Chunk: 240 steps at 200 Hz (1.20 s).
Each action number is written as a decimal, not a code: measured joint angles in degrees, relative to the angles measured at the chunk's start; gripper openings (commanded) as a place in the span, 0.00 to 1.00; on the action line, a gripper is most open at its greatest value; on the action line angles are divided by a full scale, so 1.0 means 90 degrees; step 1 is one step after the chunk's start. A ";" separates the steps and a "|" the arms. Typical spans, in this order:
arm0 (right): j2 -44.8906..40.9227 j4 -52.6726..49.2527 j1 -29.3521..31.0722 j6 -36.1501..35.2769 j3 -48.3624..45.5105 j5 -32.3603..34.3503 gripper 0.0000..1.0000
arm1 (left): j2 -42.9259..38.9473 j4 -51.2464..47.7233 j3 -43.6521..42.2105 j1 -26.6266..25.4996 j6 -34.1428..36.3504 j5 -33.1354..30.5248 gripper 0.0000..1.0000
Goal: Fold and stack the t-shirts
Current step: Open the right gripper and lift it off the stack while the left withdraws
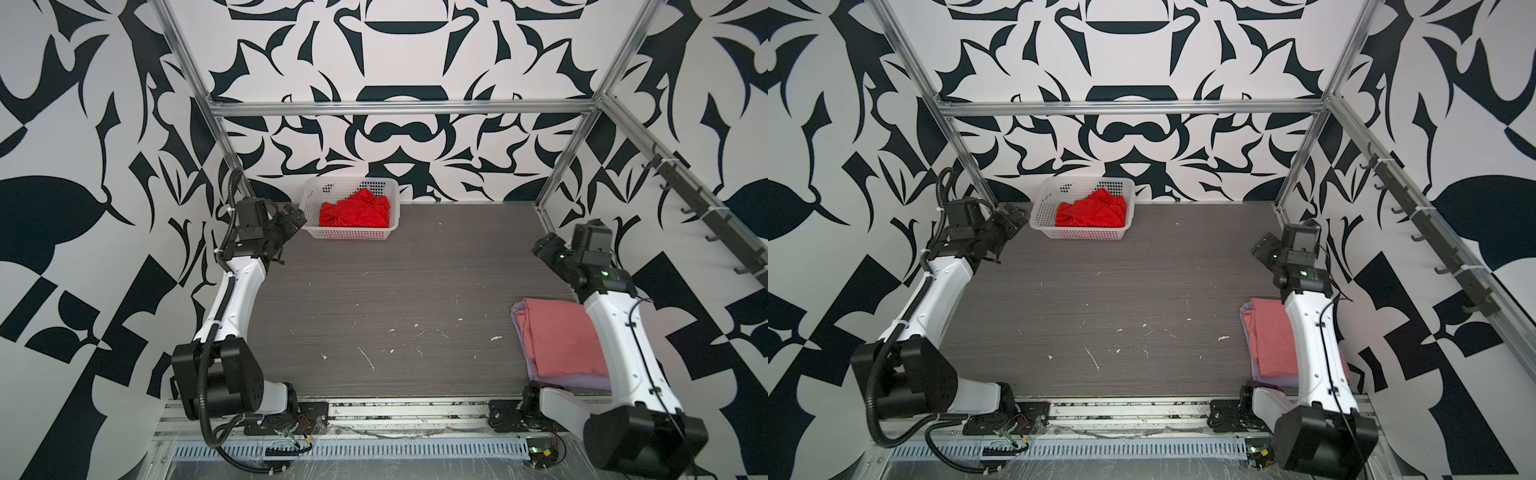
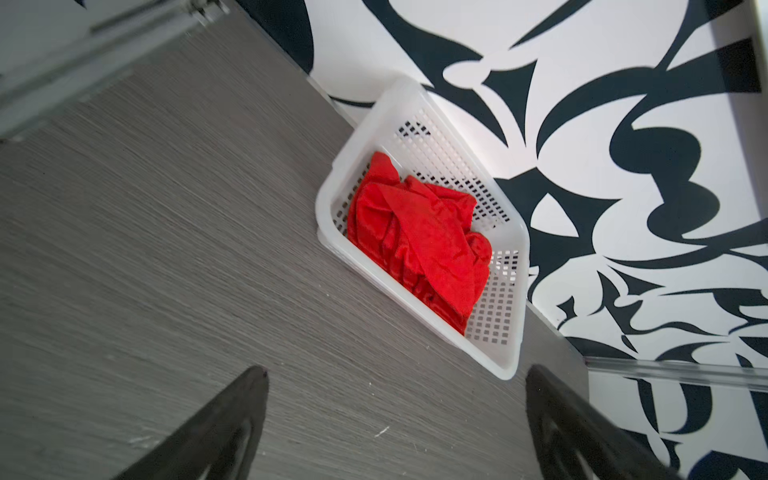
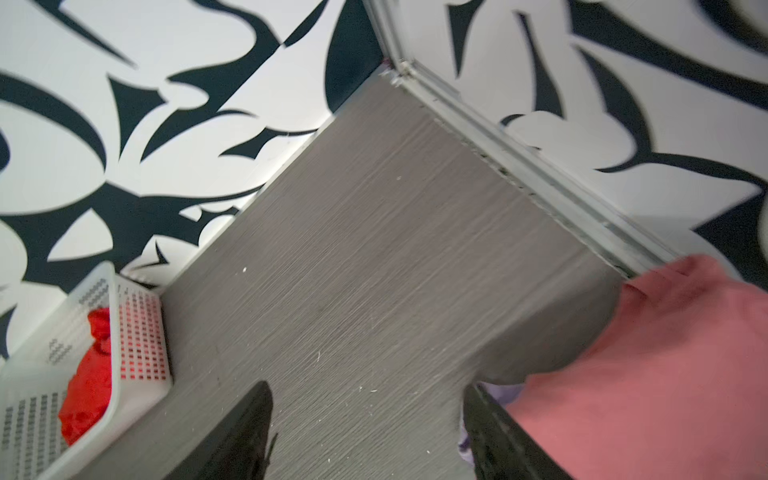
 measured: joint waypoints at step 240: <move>-0.0758 0.3643 0.2448 -0.1831 -0.3762 0.3636 0.89 | -0.1411 0.3677 -0.4500 0.0189 0.2225 -0.2154 0.99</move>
